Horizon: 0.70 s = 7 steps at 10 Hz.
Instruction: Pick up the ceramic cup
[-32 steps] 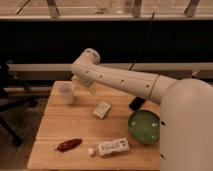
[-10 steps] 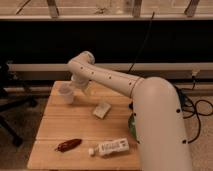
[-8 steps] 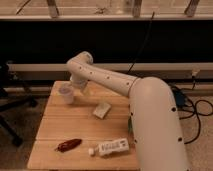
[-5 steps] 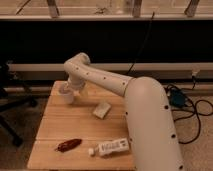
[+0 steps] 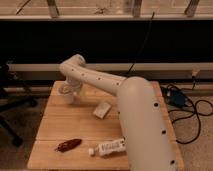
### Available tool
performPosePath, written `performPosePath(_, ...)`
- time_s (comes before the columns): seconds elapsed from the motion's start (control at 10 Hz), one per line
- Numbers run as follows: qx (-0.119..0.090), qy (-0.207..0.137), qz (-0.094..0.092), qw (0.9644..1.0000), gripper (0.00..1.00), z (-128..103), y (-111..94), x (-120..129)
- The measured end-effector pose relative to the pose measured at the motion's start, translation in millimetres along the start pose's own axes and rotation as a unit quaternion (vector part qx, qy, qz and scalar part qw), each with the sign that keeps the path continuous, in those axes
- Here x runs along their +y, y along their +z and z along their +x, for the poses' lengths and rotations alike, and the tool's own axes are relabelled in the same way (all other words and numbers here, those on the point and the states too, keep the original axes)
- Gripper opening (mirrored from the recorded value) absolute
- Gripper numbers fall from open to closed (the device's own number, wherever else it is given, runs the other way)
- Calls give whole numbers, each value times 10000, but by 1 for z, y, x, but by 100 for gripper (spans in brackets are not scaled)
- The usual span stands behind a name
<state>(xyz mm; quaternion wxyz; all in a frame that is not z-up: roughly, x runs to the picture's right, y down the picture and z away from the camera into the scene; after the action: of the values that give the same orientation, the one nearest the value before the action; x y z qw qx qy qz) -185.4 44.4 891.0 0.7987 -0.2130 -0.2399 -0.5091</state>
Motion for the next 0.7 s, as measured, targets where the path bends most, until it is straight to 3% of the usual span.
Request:
performPosePath(0.5, -55, -75, 86, 9999, 8, 0, 1, 0)
performPosePath(0.7, -21, -63, 88, 9999, 0, 2, -16, -2)
